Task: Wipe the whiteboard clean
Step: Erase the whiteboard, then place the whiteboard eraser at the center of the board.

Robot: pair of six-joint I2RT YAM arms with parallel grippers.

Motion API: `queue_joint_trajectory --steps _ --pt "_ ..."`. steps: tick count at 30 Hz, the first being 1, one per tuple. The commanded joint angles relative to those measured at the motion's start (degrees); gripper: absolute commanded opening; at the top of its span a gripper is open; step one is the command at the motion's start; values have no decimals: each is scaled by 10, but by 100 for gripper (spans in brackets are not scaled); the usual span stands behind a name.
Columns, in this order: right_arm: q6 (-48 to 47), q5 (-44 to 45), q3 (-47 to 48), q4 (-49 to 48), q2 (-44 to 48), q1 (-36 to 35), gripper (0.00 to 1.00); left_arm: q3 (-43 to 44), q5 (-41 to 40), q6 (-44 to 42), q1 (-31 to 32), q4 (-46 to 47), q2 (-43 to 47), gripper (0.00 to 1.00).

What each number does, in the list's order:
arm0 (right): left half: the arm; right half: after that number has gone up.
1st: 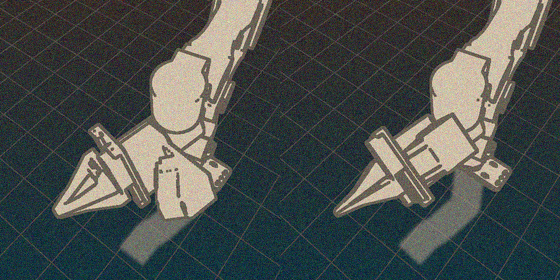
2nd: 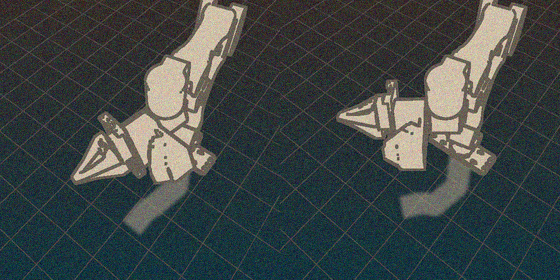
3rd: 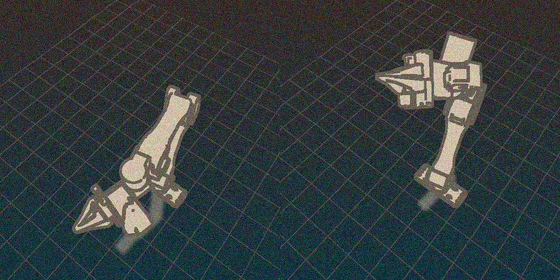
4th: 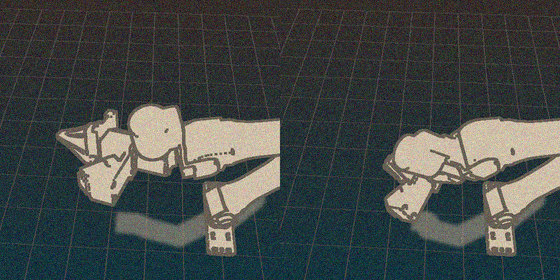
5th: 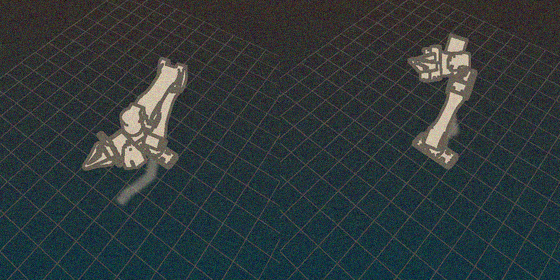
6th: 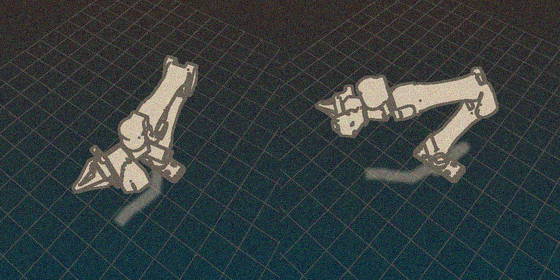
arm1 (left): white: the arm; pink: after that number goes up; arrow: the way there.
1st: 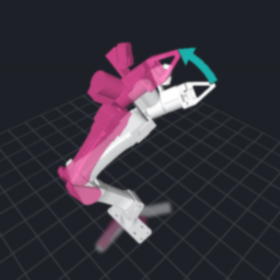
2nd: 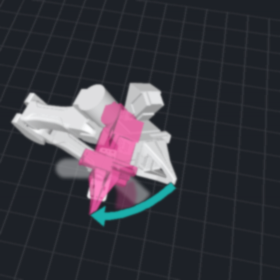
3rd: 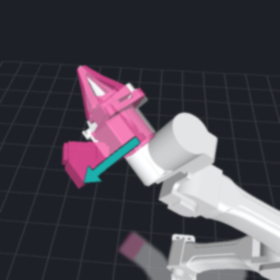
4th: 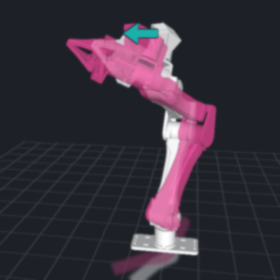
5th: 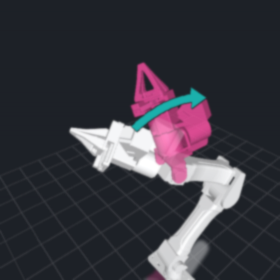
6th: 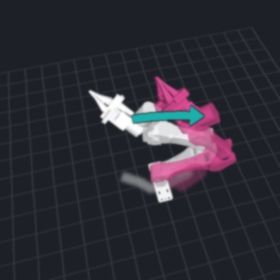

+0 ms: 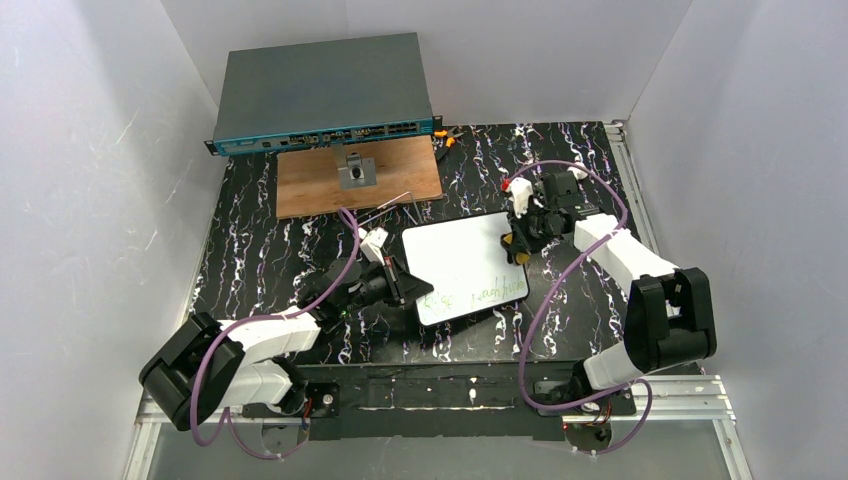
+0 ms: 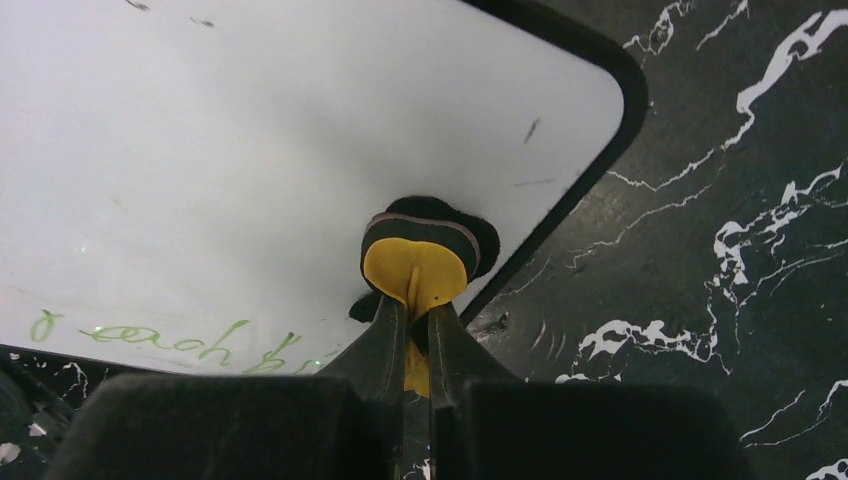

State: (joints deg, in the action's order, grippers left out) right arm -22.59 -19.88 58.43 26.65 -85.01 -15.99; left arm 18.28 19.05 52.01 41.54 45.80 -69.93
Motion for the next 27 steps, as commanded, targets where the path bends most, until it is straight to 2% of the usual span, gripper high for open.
queue_joint_trajectory --steps 1,4,8,11,13,20,27 --pt "4 17 -23 -28 9 10 1 26 48 -36 6 66 20 0" --pt "0 -64 -18 -7 19 6 1 23 44 -38 6 66 22 0" --pt "-31 -158 -25 19 56 -46 1 27 45 -42 6 65 17 0" --pt "-44 -191 -19 35 68 -67 1 31 48 -42 6 63 16 0" --pt "-42 -178 -21 28 70 -66 1 31 46 -45 6 56 22 0" --pt "-26 -177 -36 20 89 -6 1 37 30 -75 6 1 56 0" --pt "-37 -157 -52 55 146 111 1 38 -12 -135 5 -88 120 0"
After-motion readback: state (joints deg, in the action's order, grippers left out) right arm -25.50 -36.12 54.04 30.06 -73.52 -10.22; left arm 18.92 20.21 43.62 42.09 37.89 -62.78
